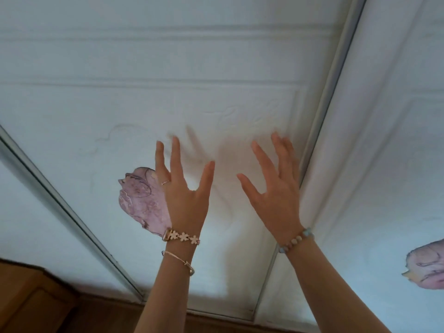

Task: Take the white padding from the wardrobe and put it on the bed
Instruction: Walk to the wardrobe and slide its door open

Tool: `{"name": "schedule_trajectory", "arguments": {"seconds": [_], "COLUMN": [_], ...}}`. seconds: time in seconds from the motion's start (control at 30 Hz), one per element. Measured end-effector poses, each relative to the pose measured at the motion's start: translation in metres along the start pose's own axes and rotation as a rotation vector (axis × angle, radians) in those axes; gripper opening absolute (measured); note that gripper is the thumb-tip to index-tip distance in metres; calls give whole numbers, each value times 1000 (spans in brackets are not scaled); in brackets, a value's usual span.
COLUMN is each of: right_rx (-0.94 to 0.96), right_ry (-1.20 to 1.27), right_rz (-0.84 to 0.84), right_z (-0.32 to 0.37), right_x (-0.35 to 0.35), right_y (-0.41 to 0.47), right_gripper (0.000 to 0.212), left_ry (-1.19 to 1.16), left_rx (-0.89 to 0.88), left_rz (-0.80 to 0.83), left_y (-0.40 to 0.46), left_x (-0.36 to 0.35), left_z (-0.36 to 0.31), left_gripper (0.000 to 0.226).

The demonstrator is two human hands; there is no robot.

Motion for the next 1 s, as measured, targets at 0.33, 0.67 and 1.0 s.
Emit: {"name": "schedule_trajectory", "arguments": {"seconds": [0.33, 0.67, 1.0], "right_rx": [-105, -108, -101], "right_ry": [-259, -223, -168], "right_rz": [24, 28, 67], "right_z": [-22, -14, 18], "right_x": [-19, -37, -72], "right_y": [10, 13, 14], "right_gripper": [99, 100, 95], "left_ry": [74, 90, 161], "left_rx": [148, 156, 180], "left_rz": [219, 140, 68], "left_y": [16, 26, 41], "left_x": [-38, -37, -15], "left_z": [-2, 16, 46], "left_gripper": [94, 93, 87]}}
Point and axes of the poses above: each hand's wrist, its own y-axis towards the middle knuckle, its own x-axis out of the back of the hand, z = x × y, the point moved 2 cm from there along y, towards the middle knuckle, and after that the axes turned 15 degrees about y, right-handed, at the moved point
